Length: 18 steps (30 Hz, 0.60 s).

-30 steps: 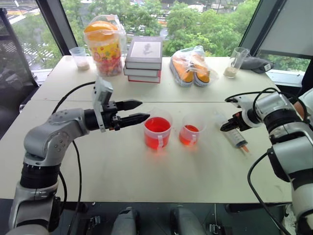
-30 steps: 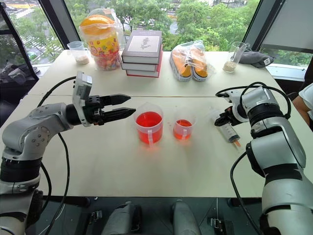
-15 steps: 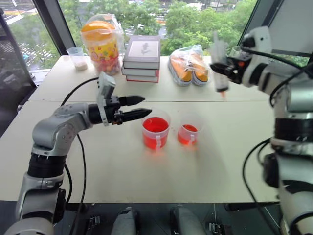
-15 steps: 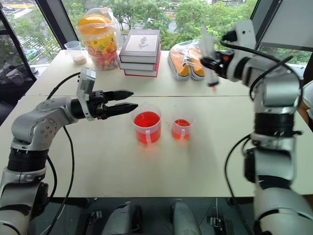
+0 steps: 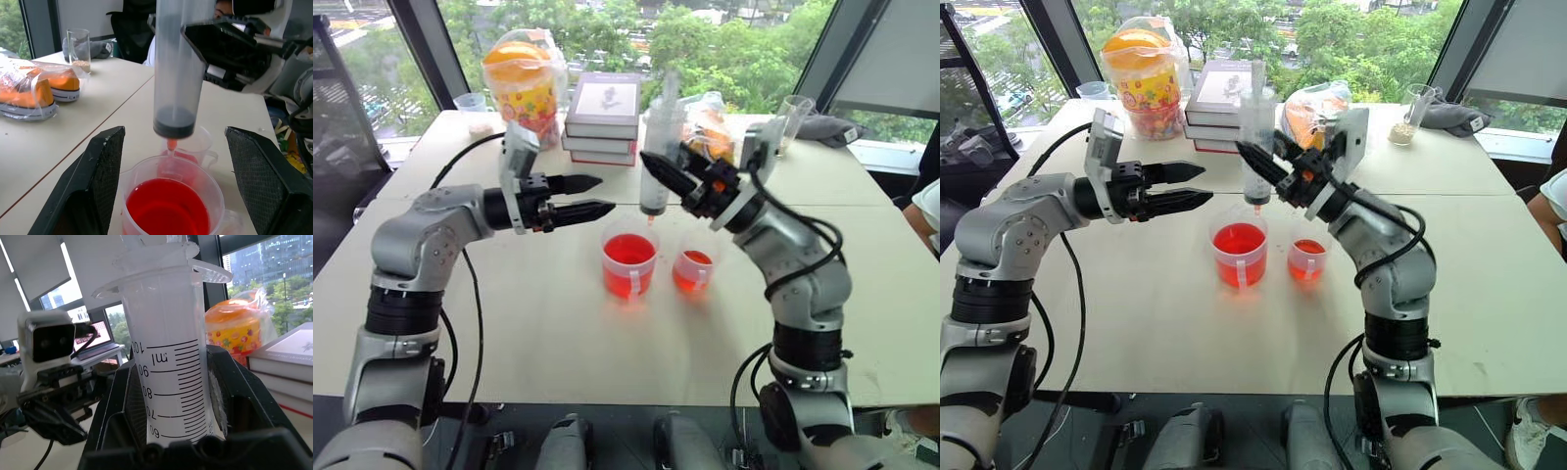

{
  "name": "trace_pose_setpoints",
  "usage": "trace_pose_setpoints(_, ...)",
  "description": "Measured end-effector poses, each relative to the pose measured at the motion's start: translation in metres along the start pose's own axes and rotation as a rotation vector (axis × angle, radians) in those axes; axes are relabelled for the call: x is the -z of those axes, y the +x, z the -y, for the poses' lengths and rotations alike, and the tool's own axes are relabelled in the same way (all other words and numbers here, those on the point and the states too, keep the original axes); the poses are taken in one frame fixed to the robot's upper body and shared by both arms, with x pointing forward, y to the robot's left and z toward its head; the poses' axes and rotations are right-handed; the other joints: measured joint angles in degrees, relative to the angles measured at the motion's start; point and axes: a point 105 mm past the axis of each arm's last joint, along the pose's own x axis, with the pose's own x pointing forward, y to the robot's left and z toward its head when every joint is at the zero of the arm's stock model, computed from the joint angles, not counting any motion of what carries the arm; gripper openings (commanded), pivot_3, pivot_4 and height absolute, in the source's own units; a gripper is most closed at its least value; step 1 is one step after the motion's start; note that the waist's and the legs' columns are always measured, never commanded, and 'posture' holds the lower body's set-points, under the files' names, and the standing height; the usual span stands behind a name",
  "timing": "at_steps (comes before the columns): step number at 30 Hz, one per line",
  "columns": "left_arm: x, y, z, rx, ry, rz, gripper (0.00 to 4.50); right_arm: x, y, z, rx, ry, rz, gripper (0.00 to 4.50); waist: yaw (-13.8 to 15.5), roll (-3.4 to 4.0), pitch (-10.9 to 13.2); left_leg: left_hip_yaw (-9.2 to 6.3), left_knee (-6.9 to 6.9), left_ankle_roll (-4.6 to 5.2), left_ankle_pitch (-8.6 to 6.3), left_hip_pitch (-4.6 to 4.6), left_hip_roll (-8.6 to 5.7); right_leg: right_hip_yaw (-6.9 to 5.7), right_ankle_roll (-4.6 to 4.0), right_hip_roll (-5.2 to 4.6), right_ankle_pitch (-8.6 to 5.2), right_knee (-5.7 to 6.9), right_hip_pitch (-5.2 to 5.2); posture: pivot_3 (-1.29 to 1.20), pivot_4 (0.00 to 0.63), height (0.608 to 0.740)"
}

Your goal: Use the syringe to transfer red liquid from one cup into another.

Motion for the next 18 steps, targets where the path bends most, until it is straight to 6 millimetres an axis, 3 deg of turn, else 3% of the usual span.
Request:
trace_pose_setpoints(9,-0.005,0.002,0.003,0.018,-0.011,-0.005,3.37,0.058,-0.012,-0.003,0.012,-0.015,-0.112,1.38,0.03,0.00,0.00,-0.01,0.01,0.00,0.00,0.03,-0.01,0.00,0.00,0.00,0.00,0.00,0.03,0.00,0.150,0.740)
trace_pose_setpoints(18,-0.015,0.017,0.013,0.090,-0.016,0.046,3.37,0.063,-0.011,-0.005,0.002,-0.056,-0.116,1.38,0.08,0.00,0.00,-0.02,0.02,-0.01,0.00,0.03,-0.01,0.00,0.00,0.00,0.00,0.00,0.03,0.00,0.150,0.740)
